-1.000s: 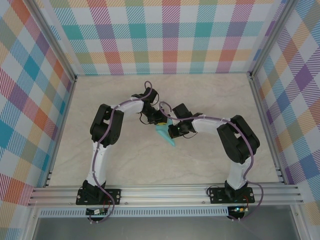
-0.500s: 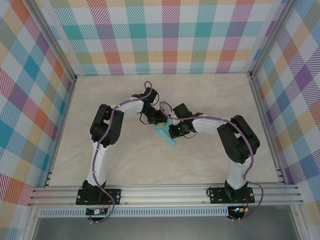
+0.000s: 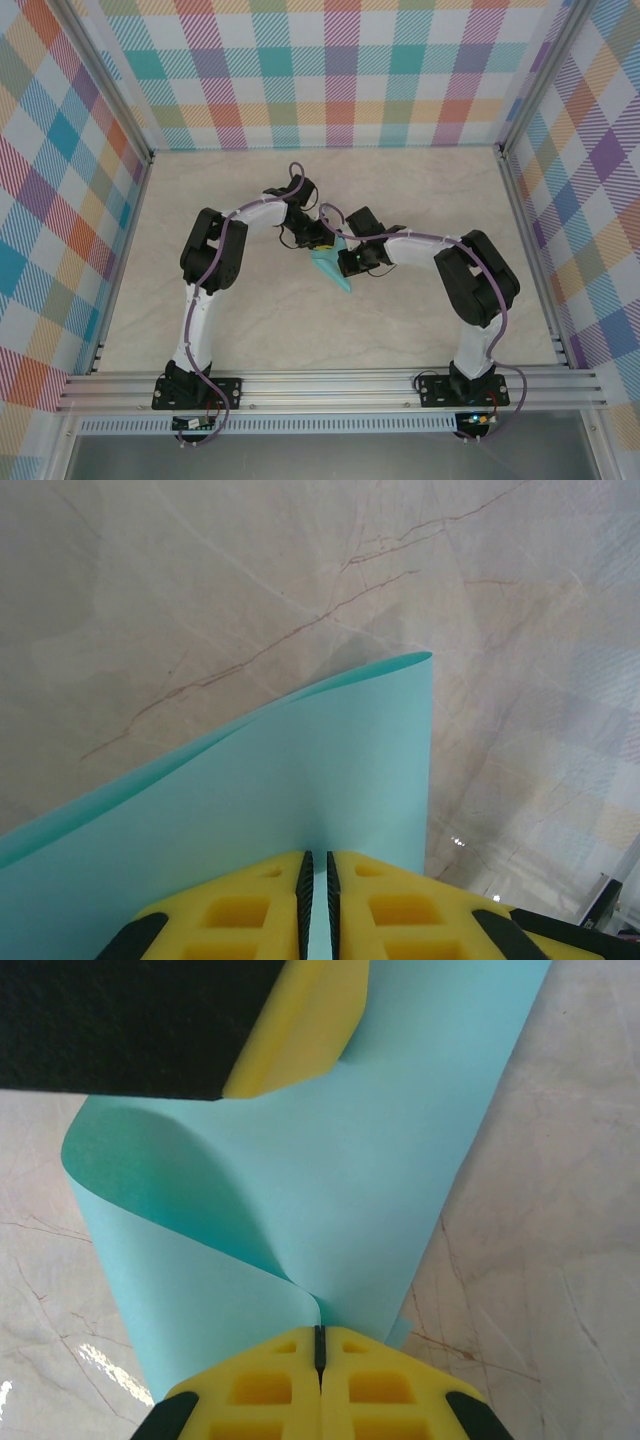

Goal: Fold a paper plane with a square sheet of paper (fold left side to right side)
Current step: Third fold the triangle at the center of the table.

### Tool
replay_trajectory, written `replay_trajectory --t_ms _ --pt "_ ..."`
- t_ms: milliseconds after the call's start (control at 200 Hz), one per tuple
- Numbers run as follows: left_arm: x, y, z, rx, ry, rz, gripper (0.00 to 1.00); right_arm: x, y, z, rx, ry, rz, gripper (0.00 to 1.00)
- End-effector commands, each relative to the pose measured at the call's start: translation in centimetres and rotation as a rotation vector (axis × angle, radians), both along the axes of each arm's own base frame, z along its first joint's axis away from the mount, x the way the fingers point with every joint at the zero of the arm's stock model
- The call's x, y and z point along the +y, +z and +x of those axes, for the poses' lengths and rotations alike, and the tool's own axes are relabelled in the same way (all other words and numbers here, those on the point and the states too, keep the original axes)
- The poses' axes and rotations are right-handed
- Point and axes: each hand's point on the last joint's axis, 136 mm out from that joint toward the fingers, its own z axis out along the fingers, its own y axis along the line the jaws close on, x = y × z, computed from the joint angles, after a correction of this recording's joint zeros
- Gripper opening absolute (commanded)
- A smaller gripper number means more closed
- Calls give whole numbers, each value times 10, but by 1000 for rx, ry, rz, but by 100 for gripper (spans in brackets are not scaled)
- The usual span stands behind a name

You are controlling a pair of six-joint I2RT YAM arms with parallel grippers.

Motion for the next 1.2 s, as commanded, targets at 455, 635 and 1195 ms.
replay_trajectory --t_ms 455,635,1195 --pt "1 4 -10 20 -28 49 21 -19 -22 -19 95 17 -97 0" --pt "4 24 -1 -6 -19 38 23 -19 -25 -22 109 26 -97 0" --pt "46 75 -20 -68 83 -33 17 -15 -28 -26 118 42 -89 0"
